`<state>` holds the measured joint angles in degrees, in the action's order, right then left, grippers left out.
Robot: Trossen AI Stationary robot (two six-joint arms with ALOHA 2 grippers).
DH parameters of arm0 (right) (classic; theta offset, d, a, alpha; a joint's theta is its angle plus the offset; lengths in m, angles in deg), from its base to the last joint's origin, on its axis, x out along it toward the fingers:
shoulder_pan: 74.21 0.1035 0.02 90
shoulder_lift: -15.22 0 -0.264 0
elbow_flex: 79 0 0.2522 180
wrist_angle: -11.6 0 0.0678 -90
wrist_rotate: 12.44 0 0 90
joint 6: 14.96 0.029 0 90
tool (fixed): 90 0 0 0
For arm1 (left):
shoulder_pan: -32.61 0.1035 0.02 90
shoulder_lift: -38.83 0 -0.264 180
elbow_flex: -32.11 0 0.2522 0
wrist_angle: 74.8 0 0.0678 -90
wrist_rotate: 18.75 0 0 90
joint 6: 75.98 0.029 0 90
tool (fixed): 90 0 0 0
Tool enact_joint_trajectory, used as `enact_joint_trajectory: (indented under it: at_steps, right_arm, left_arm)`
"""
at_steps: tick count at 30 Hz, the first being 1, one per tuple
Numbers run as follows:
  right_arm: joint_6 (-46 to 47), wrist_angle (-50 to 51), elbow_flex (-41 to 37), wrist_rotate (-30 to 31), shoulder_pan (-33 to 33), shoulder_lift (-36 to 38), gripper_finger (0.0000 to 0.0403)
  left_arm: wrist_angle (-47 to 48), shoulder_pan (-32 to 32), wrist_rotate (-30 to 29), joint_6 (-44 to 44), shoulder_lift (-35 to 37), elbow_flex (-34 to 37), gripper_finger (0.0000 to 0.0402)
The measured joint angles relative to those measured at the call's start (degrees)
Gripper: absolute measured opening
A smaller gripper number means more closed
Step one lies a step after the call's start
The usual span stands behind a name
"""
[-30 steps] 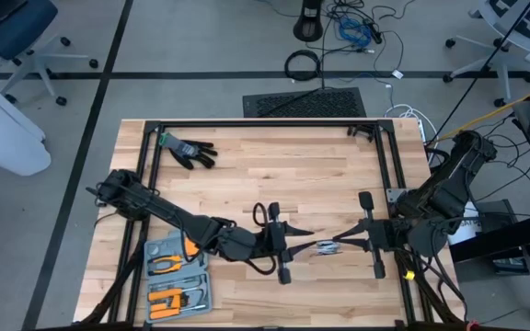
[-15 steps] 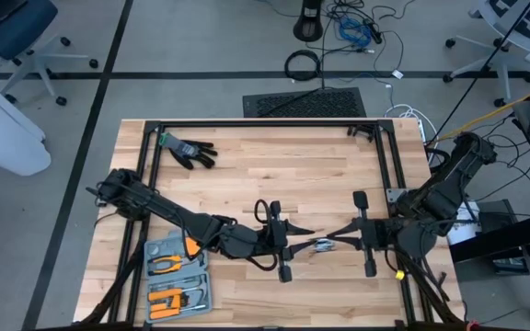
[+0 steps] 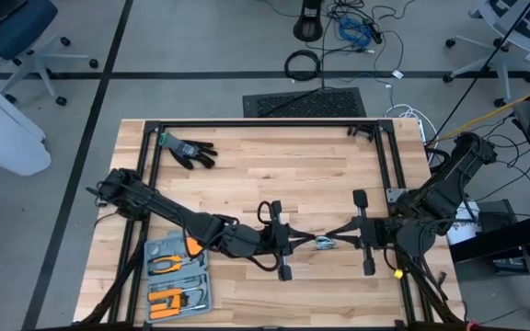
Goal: Coil cords
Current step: Coil the white cable wire into the spool
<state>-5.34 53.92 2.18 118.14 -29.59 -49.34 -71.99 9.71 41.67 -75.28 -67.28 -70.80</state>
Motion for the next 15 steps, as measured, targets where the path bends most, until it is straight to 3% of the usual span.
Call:
enact_joint_trajectory:
  at_steps: [11, 15]
  right_arm:
    - [-0.23, -0.15, 0.0, -0.16, 0.02, 0.04, 0.0002]
    - [-2.32, -0.09, 0.0, 0.64, 0.02, 0.63, 0.0025]
  left_arm:
    - [0.25, 0.05, 0.63, 2.76, 0.63, 0.0, 0.0002]
    - [3.31, 0.12, 0.93, 2.77, 2.13, 0.0, 0.0002]
